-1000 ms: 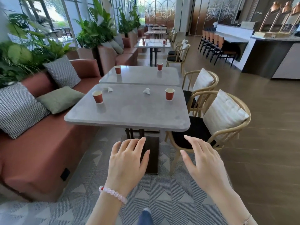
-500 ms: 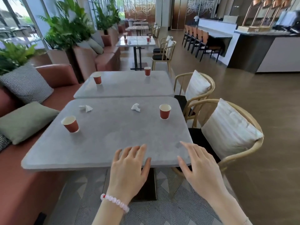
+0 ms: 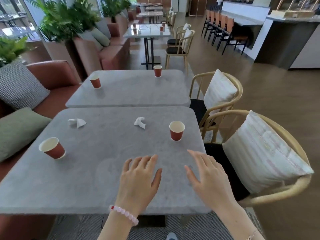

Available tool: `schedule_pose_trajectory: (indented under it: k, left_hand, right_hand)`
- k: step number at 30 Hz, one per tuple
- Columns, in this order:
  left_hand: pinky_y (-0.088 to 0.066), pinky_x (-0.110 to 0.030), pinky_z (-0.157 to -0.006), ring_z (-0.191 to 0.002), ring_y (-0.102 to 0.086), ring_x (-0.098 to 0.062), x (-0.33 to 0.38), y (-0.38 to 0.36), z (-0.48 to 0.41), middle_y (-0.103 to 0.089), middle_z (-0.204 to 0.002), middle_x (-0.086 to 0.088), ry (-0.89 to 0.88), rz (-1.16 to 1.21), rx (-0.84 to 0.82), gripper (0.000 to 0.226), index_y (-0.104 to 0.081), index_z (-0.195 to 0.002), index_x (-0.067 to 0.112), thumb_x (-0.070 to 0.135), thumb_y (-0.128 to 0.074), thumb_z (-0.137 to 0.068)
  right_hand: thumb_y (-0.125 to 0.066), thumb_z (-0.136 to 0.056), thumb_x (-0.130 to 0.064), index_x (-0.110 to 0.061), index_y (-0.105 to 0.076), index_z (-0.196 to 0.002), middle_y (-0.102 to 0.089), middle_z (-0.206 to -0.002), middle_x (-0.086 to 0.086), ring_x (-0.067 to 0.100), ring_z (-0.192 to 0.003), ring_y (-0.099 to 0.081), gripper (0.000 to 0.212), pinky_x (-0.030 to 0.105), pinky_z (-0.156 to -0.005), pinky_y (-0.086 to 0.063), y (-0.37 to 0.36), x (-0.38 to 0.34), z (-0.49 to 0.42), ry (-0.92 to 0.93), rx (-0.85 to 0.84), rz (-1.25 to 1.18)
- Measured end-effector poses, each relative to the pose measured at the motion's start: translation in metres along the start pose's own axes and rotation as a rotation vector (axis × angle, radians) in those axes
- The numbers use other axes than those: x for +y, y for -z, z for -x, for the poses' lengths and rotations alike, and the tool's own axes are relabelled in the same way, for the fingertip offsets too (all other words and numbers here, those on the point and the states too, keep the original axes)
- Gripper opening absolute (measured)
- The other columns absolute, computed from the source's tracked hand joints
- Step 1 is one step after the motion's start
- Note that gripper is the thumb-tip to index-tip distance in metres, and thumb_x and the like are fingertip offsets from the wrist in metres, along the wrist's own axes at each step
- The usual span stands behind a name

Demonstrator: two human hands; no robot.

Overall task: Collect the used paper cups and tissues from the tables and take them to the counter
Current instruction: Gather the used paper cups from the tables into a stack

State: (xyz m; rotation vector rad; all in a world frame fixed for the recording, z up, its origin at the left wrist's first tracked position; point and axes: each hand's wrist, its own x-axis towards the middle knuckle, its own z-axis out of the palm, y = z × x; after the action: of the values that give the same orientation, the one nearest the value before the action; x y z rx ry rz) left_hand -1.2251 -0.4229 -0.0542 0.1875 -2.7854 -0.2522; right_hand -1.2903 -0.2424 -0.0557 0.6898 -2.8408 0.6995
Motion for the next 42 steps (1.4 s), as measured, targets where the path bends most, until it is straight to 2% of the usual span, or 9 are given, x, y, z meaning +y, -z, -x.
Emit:
schedule_pose_trajectory:
  k: [11,18,24,28,31,34,37,40,42]
  left_hand:
    - [-0.053,-0.048,-0.083,-0.091,-0.067,-0.025,-0.001,-0.041,-0.072,-0.071,-0.100,-0.002,0.084,-0.011,-0.074,0.034,-0.066,-0.111,0.012,0.031,-0.061,-0.083]
    - [-0.053,-0.047,-0.082,-0.088,-0.067,-0.025,-0.012,-0.060,-0.097,-0.071,-0.098,-0.002,0.096,-0.016,-0.083,0.032,-0.066,-0.109,0.012,0.029,-0.062,-0.082]
    - [-0.053,-0.044,-0.081,-0.087,-0.067,-0.024,-0.024,-0.075,-0.112,-0.071,-0.096,-0.001,0.075,-0.007,-0.083,0.031,-0.066,-0.109,0.012,0.028,-0.065,-0.082]
    - [-0.053,-0.042,-0.080,-0.086,-0.067,-0.022,-0.032,-0.081,-0.119,-0.071,-0.095,0.000,0.065,-0.001,-0.108,0.031,-0.067,-0.108,0.013,0.030,-0.057,-0.084]
    - [-0.053,-0.043,-0.079,-0.086,-0.067,-0.022,-0.039,-0.087,-0.123,-0.071,-0.095,0.000,0.061,0.014,-0.129,0.029,-0.067,-0.108,0.012,0.027,-0.064,-0.083]
    - [-0.054,-0.042,-0.079,-0.085,-0.067,-0.022,-0.044,-0.091,-0.125,-0.071,-0.094,0.000,0.057,0.022,-0.152,0.030,-0.067,-0.107,0.012,0.026,-0.067,-0.081]
    - [-0.055,-0.043,-0.078,-0.085,-0.067,-0.021,-0.048,-0.094,-0.127,-0.072,-0.094,0.000,0.063,0.036,-0.177,0.032,-0.068,-0.107,0.013,0.027,-0.069,-0.078]
    - [-0.054,-0.042,-0.080,-0.086,-0.067,-0.020,-0.054,-0.097,-0.128,-0.071,-0.095,0.002,0.060,0.038,-0.170,0.028,-0.068,-0.107,0.015,0.030,-0.061,-0.085]
    - [-0.053,-0.039,-0.080,-0.086,-0.067,-0.019,-0.058,-0.097,-0.130,-0.071,-0.094,0.003,0.061,0.033,-0.174,0.034,-0.068,-0.106,0.016,0.035,-0.046,-0.088]
  right_hand:
    - [-0.050,-0.093,-0.043,-0.021,-0.049,-0.135,-0.058,-0.129,-0.005,0.014,-0.120,-0.053,0.047,0.029,-0.097,-0.040,-0.023,0.043,-0.080,0.017,-0.126,-0.016]
    - [-0.058,-0.090,-0.037,-0.015,-0.056,-0.128,-0.064,-0.121,0.001,0.020,-0.111,-0.061,0.044,0.035,-0.089,-0.048,-0.044,0.055,-0.112,0.046,-0.147,-0.011]
    - [-0.048,-0.087,-0.040,-0.013,-0.062,-0.121,-0.068,-0.110,0.002,0.022,-0.098,-0.066,0.045,0.033,-0.078,-0.052,-0.058,0.060,-0.125,0.067,-0.085,-0.020]
    - [-0.049,-0.087,-0.039,-0.013,-0.061,-0.122,-0.068,-0.112,0.002,0.022,-0.102,-0.065,0.045,0.034,-0.080,-0.051,-0.069,0.061,-0.130,0.047,-0.093,-0.029]
    - [-0.050,-0.088,-0.039,-0.015,-0.058,-0.125,-0.065,-0.117,-0.001,0.019,-0.108,-0.062,0.044,0.034,-0.085,-0.050,-0.080,0.065,-0.133,0.022,-0.117,-0.047]
    - [-0.055,-0.092,-0.035,-0.019,-0.057,-0.125,-0.063,-0.119,-0.005,0.013,-0.110,-0.058,0.037,0.025,-0.087,-0.045,-0.094,0.075,-0.134,-0.050,-0.132,-0.120]
    - [-0.060,-0.090,-0.028,-0.020,-0.061,-0.116,-0.064,-0.110,-0.009,0.010,-0.104,-0.059,0.027,0.017,-0.081,-0.038,-0.114,0.085,-0.138,-0.240,-0.068,-0.248]
    - [-0.064,-0.088,-0.027,-0.019,-0.057,-0.117,-0.062,-0.111,-0.006,0.014,-0.106,-0.057,0.031,0.020,-0.082,-0.039,-0.138,0.097,-0.149,-0.395,-0.069,-0.379]
    - [-0.069,-0.084,-0.027,-0.017,-0.050,-0.125,-0.057,-0.120,-0.003,0.015,-0.112,-0.053,0.046,0.028,-0.091,-0.043,-0.152,0.101,-0.162,-0.463,-0.105,-0.491]
